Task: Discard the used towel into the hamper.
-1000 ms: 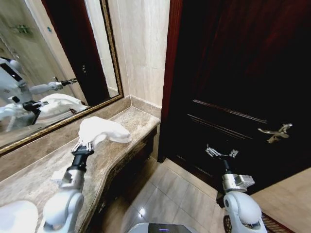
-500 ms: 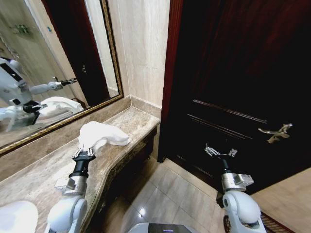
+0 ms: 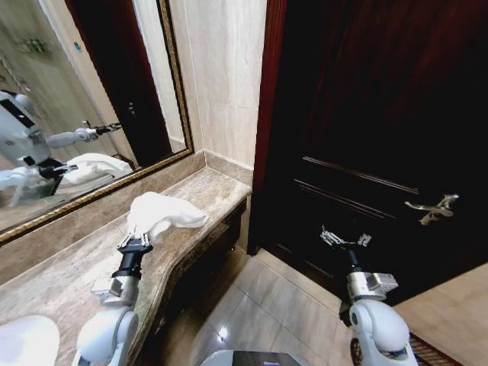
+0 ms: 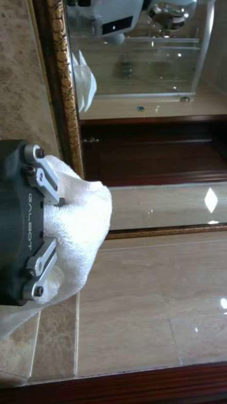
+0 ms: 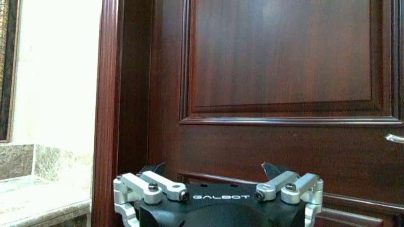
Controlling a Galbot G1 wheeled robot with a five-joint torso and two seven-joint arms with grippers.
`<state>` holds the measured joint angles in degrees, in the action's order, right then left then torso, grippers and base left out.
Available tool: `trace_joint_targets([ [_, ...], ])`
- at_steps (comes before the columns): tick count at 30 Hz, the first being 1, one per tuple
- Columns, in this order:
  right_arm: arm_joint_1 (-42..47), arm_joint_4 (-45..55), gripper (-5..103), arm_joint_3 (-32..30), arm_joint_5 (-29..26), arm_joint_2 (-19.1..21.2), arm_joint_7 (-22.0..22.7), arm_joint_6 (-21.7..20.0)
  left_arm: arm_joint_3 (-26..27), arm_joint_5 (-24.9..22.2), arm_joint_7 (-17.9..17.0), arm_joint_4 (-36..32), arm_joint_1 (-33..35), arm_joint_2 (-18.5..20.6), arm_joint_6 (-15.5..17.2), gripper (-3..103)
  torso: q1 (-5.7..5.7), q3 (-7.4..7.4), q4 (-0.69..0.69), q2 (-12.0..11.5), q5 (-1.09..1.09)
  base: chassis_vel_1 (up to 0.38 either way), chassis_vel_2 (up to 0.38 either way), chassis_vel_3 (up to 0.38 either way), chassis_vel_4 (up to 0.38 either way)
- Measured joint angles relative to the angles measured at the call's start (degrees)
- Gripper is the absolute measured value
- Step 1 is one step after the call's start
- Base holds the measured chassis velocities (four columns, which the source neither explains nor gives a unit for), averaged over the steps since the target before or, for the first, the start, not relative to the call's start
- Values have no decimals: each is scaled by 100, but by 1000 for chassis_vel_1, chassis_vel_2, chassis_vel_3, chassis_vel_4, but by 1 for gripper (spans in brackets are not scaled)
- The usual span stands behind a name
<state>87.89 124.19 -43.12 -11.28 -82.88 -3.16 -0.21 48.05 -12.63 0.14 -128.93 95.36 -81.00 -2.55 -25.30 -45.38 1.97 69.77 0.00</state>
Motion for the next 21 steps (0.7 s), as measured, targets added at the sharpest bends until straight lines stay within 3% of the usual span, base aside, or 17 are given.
trace_joint_targets([
  [21,174,102,100,-4,-16,64,-9,40,-34,167,56,-186,91,-145,-101,6,-1,-1,0,0,0,43,-42,-42,43],
])
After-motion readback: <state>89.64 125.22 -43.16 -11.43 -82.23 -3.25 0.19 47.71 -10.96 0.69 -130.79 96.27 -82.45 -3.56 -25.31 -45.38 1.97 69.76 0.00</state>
